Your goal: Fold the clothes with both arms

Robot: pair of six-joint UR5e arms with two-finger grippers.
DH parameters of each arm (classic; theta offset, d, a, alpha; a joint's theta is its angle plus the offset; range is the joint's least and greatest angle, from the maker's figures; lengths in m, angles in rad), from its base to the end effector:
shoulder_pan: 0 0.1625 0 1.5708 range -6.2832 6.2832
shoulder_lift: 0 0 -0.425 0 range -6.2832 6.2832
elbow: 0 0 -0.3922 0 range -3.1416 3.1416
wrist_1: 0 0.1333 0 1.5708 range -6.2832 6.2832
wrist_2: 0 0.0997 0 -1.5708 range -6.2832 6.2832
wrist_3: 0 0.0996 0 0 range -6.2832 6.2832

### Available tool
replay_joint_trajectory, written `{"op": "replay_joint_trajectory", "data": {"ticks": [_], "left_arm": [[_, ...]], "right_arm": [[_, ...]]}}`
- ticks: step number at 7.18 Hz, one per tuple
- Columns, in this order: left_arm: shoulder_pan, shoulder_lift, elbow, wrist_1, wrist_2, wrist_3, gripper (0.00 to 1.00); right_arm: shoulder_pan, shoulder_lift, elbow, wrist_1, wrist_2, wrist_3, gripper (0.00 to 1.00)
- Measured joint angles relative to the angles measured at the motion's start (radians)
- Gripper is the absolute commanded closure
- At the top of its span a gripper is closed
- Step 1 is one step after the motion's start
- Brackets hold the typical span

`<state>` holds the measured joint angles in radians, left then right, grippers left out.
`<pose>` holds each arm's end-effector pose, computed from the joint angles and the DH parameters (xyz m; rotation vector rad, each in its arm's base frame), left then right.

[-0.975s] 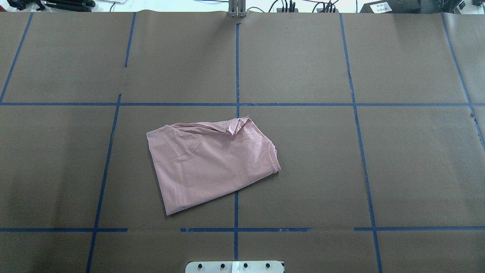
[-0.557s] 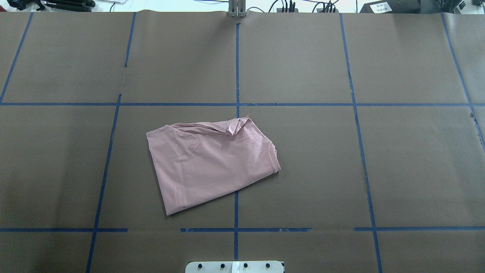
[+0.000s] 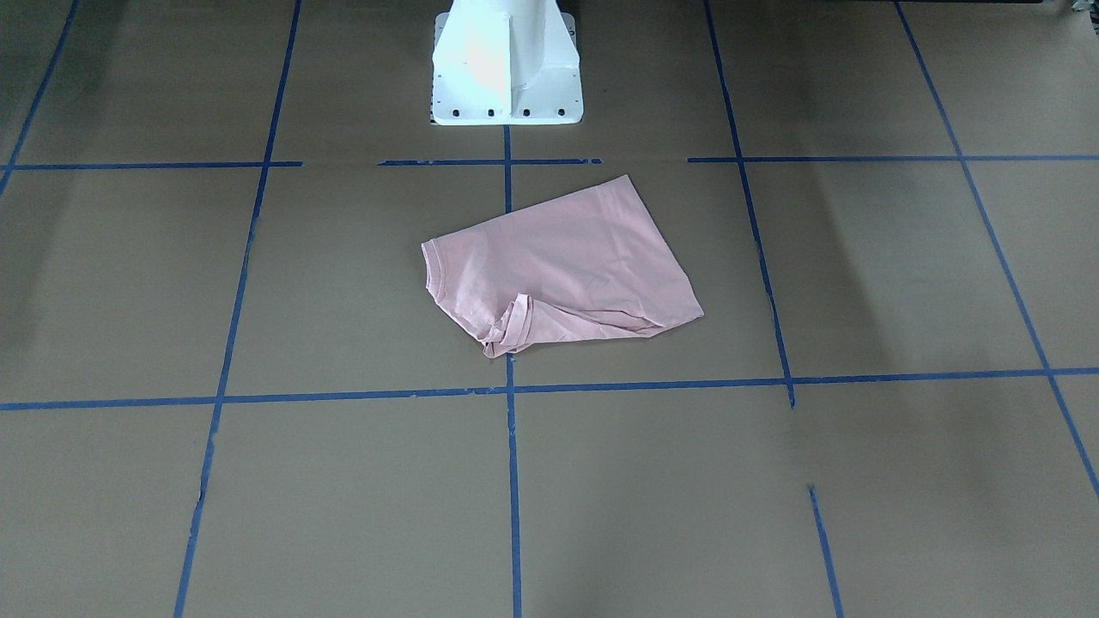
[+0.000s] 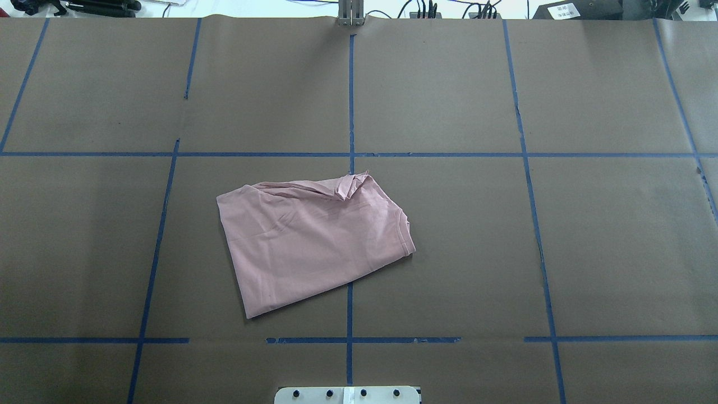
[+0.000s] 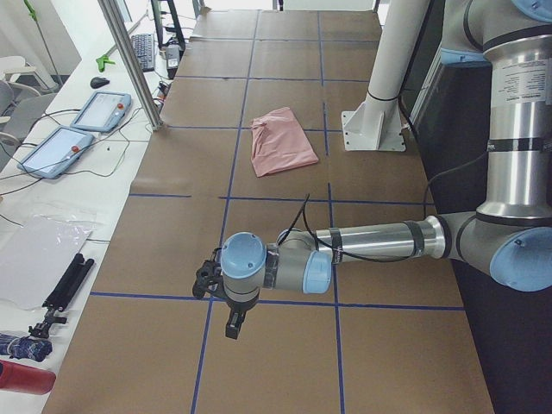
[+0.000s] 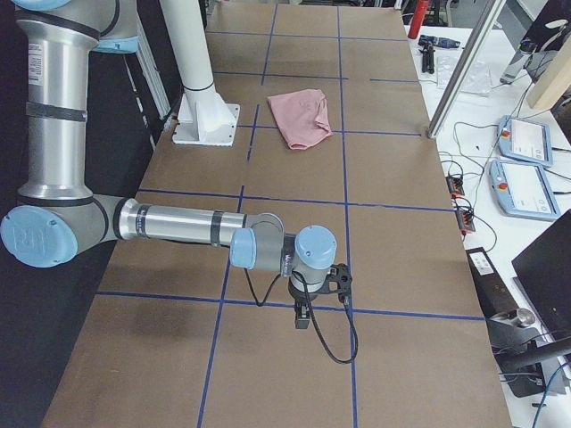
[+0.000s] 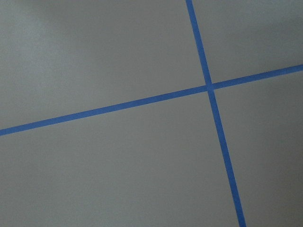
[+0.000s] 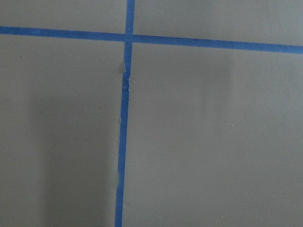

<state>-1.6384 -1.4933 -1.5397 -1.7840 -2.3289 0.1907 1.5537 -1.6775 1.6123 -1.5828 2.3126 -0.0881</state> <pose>-0.0960 -0.4583 0.6902 0.1965 0.7390 0.1567 0.0585 -0.4409 0.6915 -0.0473 -0.7437 -0.0717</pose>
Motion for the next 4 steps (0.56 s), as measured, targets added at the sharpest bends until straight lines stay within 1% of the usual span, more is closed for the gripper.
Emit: {"op": "replay_joint_trajectory", "data": {"ticks": [4], "left_arm": [[0.002, 0.014, -0.008, 0.004, -0.001, -0.001, 0.00]], "right_arm": [[-0.001, -0.002, -0.007, 0.010, -0.005, -0.003, 0.00]]}}
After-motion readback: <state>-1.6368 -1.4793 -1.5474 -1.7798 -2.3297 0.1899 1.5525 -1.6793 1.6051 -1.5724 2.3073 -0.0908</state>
